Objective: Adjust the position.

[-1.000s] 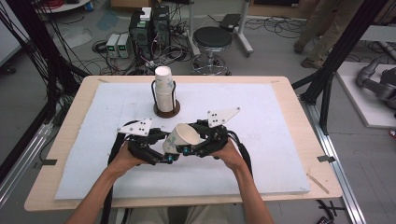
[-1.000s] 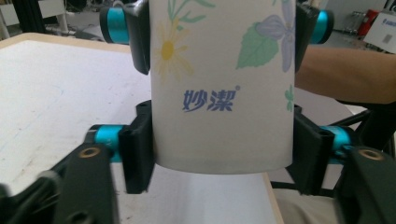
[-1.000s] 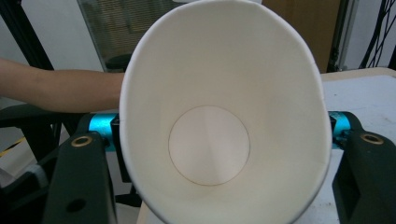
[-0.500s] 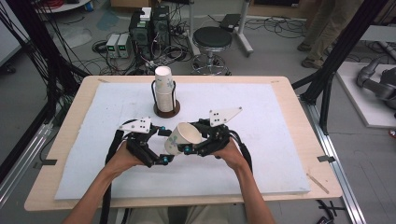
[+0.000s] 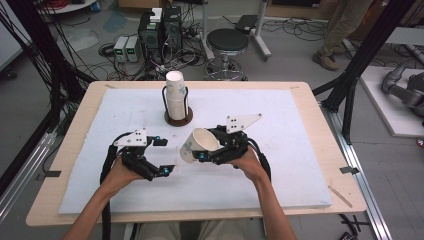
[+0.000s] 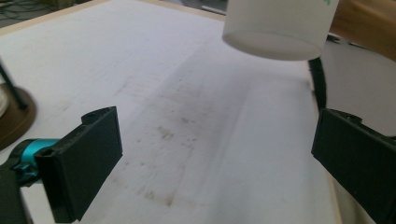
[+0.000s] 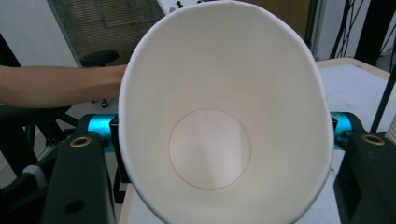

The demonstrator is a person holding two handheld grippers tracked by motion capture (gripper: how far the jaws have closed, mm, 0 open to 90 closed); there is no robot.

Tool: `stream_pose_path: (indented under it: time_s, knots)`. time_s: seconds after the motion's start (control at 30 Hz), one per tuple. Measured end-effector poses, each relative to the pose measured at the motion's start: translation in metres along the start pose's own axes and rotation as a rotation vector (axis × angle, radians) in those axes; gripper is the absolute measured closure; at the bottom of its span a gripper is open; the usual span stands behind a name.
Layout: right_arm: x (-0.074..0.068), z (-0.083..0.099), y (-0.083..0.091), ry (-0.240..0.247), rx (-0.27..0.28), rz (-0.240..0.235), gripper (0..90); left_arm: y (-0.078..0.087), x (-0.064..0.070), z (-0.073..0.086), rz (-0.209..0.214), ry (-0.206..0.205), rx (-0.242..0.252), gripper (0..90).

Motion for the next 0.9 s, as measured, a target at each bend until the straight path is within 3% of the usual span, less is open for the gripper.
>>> stream_pose_path:
  time_s: [0.2, 0.37, 0.47, 0.6, 0.9]
  knots:
    - [0.007, 0.001, 0.002, -0.012, -0.015, 0.073, 33.1, 0.016, -0.01, 0.02, -0.148, 0.044, 0.0, 1.7]
    - [0.013, 0.001, 0.004, -0.024, -0.036, 0.143, 33.2, 0.033, -0.022, 0.033, -0.299, 0.087, 0.009, 1.7]
    - [0.015, 0.001, 0.005, -0.023, -0.044, 0.175, 33.4, 0.039, -0.027, 0.04, -0.353, 0.117, 0.01, 1.7]
    - [0.018, 0.002, 0.006, -0.028, -0.058, 0.215, 33.4, 0.044, -0.032, 0.048, -0.397, 0.135, 0.029, 1.7]
    - [0.02, 0.002, 0.011, -0.041, -0.06, 0.249, 33.5, 0.046, -0.034, 0.062, -0.424, 0.149, 0.021, 1.7]
Point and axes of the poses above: each handheld gripper's, and its own axes: y roughly backward along the jaws, z roughly out of its underside, x roughly to its right, the point moved 7 cm from there along -y, roughly forward along the jaws, and after that the axes turned 10 degrees about -y, right-handed, at the moved point
